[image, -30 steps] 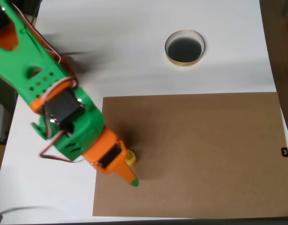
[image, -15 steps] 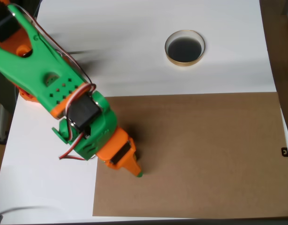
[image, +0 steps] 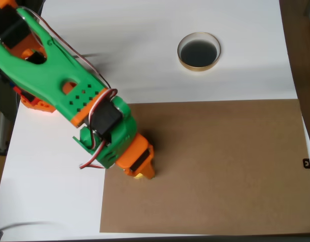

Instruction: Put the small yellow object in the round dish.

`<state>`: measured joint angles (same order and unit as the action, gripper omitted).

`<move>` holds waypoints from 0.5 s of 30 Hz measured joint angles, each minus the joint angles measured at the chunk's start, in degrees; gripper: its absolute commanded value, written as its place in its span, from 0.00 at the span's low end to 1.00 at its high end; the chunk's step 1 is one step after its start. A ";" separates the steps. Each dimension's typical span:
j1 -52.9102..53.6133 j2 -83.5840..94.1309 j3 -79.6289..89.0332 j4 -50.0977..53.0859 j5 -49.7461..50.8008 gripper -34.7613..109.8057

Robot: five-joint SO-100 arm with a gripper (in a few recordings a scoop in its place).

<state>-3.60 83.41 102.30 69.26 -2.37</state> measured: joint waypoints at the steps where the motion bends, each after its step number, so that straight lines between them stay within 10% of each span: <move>1: 0.18 -0.35 -0.35 0.00 0.18 0.31; 15: 1.23 -2.02 -1.58 -1.32 0.00 0.24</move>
<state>-2.37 81.39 100.72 67.94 -2.37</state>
